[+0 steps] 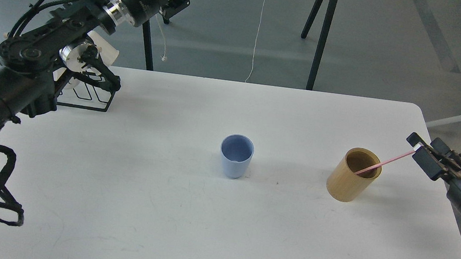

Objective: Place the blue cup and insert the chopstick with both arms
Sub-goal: 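Reach the right gripper to the pink straw and grasp its top, then pull the pink straw up out of the tan tube with the right gripper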

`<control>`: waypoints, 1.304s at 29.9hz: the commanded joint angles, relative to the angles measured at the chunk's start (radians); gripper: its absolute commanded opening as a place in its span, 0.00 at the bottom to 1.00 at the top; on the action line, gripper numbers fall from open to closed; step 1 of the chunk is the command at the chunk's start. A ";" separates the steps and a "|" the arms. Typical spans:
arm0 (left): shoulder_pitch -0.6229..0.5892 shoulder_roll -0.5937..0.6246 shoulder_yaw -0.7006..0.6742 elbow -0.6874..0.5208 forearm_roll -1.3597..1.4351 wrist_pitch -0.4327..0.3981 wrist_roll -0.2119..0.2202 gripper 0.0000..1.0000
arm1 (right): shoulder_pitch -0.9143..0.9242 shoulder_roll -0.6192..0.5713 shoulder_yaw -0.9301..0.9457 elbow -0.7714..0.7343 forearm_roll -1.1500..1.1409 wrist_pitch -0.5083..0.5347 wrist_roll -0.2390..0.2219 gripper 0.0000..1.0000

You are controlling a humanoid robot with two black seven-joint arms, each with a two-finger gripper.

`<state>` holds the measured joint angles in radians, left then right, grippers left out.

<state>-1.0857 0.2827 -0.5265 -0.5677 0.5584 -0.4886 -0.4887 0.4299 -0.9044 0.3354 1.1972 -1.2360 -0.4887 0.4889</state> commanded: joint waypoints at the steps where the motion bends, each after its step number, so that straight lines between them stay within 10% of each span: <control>1: 0.013 0.003 -0.001 0.000 0.000 0.000 0.000 0.94 | -0.011 0.027 -0.004 -0.001 -0.002 0.000 0.000 0.74; 22: 0.033 0.010 -0.001 0.000 -0.003 0.000 0.000 0.94 | -0.025 0.016 -0.001 -0.001 -0.003 0.000 0.000 0.03; 39: 0.050 0.001 -0.001 0.002 -0.005 0.000 0.000 0.95 | 0.004 -0.246 0.103 0.274 0.156 0.000 0.000 0.00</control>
<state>-1.0399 0.2859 -0.5278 -0.5675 0.5538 -0.4887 -0.4887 0.4281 -1.1004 0.4328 1.3816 -1.1691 -0.4888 0.4886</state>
